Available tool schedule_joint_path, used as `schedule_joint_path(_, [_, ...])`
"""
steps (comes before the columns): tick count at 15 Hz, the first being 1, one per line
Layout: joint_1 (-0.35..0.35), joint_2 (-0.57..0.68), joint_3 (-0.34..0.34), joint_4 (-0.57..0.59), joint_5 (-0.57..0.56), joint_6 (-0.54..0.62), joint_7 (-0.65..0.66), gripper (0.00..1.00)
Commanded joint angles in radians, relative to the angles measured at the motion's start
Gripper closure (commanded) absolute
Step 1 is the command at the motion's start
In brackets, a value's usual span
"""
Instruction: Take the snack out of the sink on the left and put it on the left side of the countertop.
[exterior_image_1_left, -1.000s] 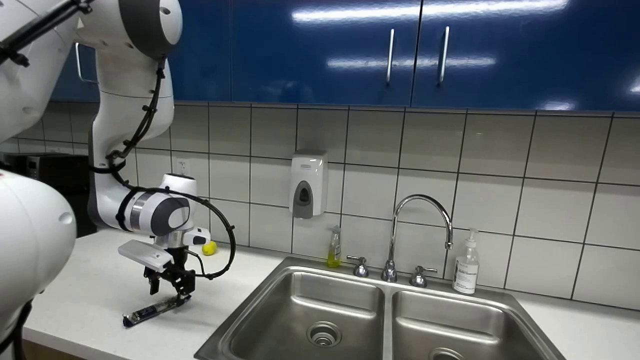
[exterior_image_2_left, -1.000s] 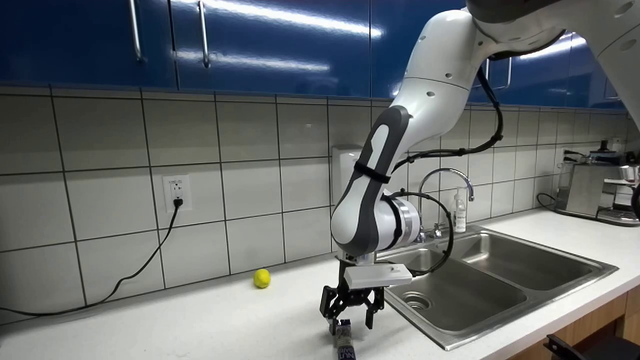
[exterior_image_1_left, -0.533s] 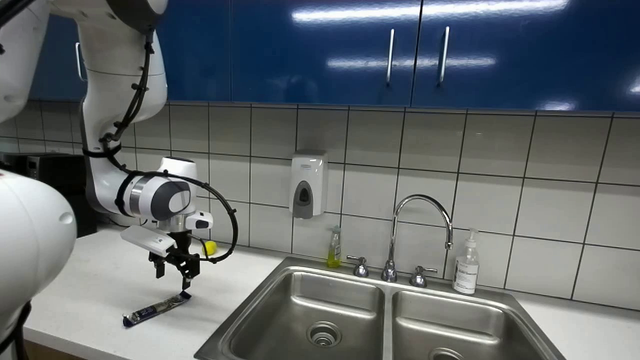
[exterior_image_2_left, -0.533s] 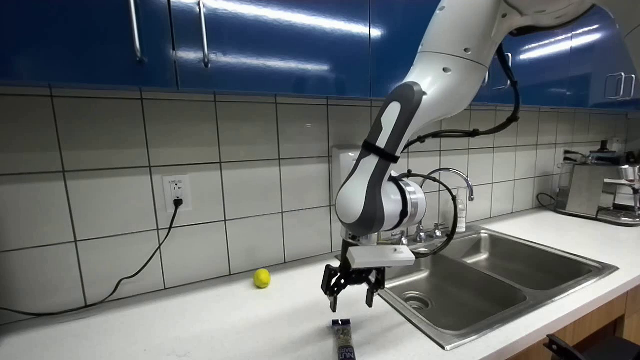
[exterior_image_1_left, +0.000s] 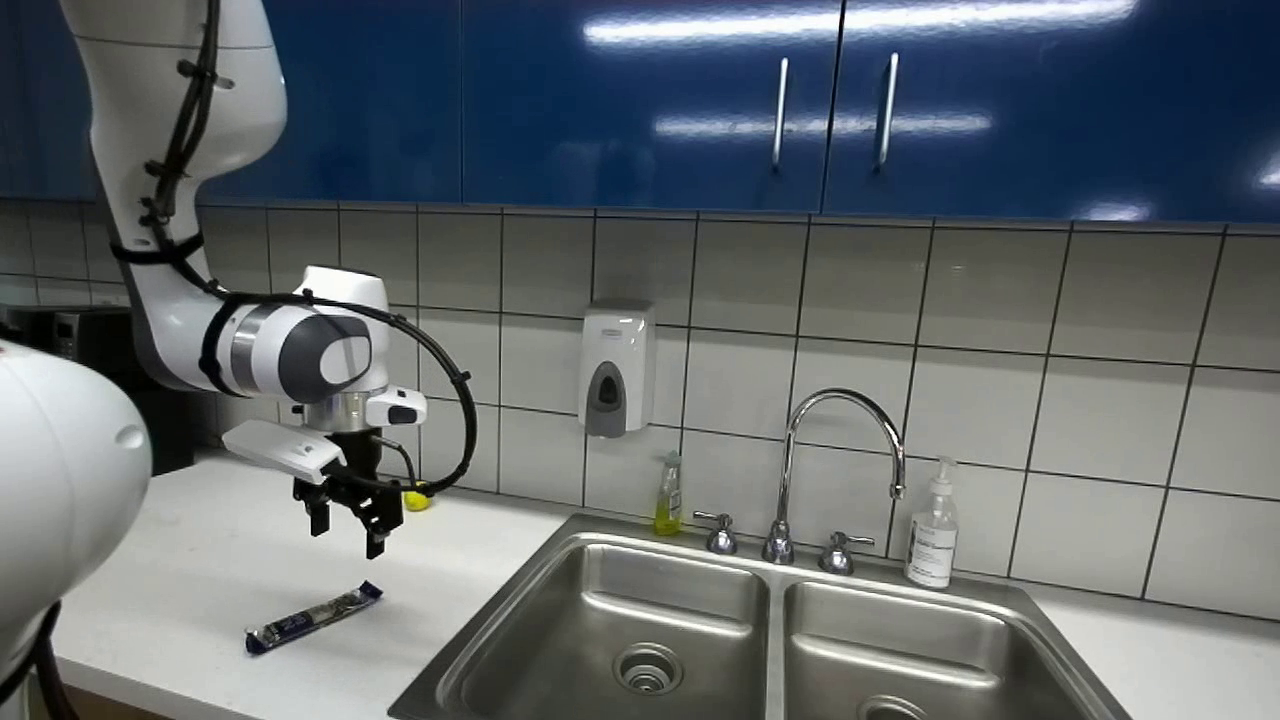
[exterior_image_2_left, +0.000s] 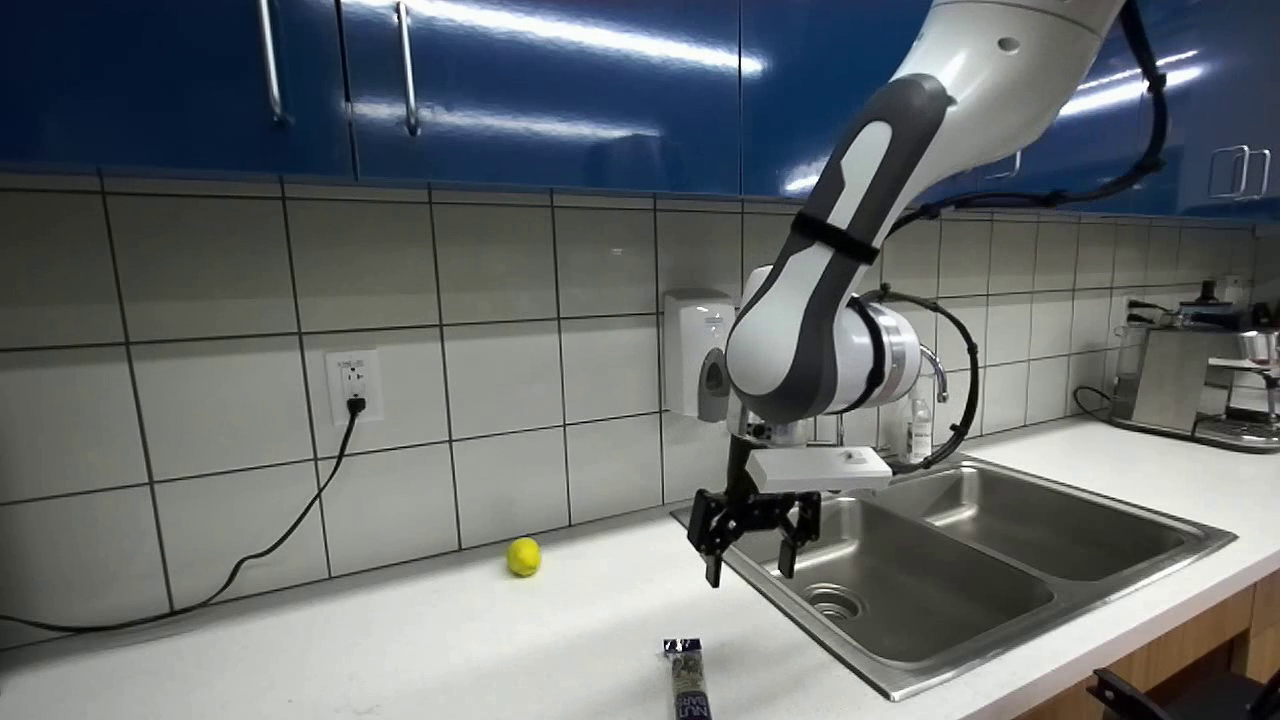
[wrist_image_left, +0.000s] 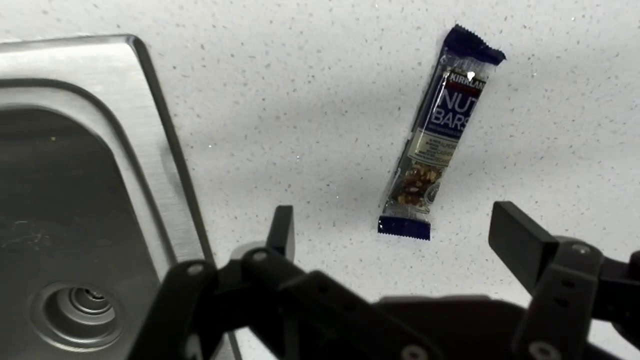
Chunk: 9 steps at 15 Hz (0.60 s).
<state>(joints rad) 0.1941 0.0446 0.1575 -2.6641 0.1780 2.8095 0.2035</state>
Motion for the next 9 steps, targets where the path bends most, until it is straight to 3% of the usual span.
schedule_joint_path(1, [-0.020,-0.179,-0.007,-0.110,-0.011,-0.069,0.001,0.00])
schedule_joint_path(3, [-0.033,-0.236,-0.023,-0.143,-0.020,-0.094,0.007,0.00])
schedule_joint_path(4, [-0.015,-0.135,-0.010,-0.087,0.002,-0.049,-0.002,0.00])
schedule_joint_path(9, [-0.025,-0.202,-0.021,-0.123,0.001,-0.073,-0.002,0.00])
